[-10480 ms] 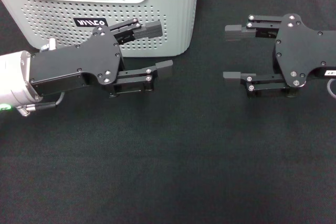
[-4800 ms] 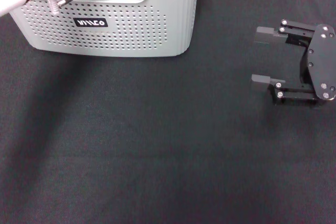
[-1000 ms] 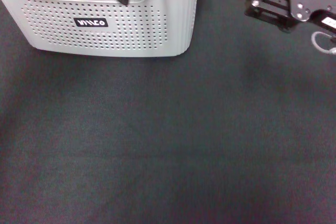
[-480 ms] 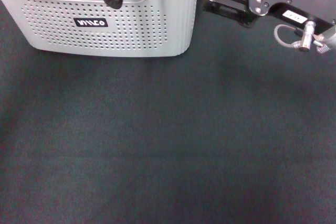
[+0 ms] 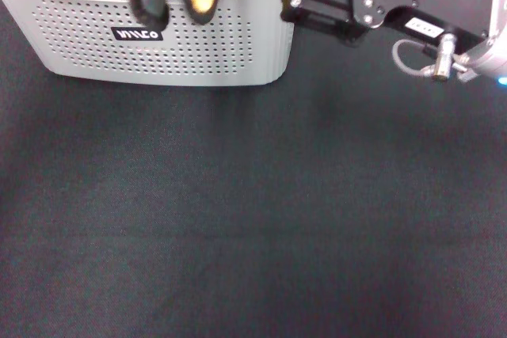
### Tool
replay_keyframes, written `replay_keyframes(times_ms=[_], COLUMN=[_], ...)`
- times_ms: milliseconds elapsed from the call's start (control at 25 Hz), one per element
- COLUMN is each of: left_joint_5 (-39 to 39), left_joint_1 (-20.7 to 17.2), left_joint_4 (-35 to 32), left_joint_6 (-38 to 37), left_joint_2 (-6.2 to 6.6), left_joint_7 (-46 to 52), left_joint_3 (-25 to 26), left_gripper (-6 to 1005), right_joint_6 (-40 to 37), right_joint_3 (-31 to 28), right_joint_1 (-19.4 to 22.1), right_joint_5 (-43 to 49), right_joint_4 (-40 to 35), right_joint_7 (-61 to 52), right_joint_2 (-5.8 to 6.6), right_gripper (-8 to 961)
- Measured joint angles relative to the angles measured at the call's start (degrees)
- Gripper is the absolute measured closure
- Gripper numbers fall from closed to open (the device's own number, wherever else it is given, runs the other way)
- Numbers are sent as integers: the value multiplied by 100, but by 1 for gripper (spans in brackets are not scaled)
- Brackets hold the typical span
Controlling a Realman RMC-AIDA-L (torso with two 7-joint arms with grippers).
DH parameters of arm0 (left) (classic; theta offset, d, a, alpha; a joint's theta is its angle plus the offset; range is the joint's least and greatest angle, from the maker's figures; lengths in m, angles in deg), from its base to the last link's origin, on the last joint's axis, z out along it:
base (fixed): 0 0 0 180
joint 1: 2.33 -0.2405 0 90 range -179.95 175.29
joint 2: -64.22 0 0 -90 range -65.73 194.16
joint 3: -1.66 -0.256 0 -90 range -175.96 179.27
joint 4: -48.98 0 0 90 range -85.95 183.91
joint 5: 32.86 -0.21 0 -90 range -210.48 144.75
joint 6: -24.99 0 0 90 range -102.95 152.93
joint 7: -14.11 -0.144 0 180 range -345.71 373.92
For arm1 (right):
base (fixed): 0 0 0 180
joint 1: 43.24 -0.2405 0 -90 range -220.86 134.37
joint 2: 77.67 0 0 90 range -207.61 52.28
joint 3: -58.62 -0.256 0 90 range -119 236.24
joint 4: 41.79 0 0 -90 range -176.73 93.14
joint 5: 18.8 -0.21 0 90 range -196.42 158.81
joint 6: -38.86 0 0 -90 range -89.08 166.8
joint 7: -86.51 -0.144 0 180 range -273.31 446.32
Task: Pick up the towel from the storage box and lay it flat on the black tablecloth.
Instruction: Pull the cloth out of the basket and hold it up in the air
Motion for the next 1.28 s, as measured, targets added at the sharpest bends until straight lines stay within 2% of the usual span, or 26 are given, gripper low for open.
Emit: replay_keyframes(times_ms=[400, 680, 1080, 1280], left_joint_5=[-38, -83, -93, -78], left_joint_1=[-32, -56, 221, 219], left_joint_4=[90, 136, 501, 501], left_joint_6=[4, 41, 65, 54], left_joint_2=[-8, -10, -17, -12], left_joint_7=[-24, -61, -193, -193], left_joint_3=[-6, 6, -77, -77], left_gripper=[974, 974, 974, 974], right_joint_6=[-66, -136, 307, 466], right_joint_3=[573, 834, 838, 559], right_joint_1=[0, 233, 229, 206], right_joint_5=[-173, -239, -293, -330], right_joint_4=[-187, -530, -512, -523], right_joint_7=[-38, -50, -11, 53], right_joint_2=[0, 0, 0, 0], right_gripper=[232, 232, 232, 232])
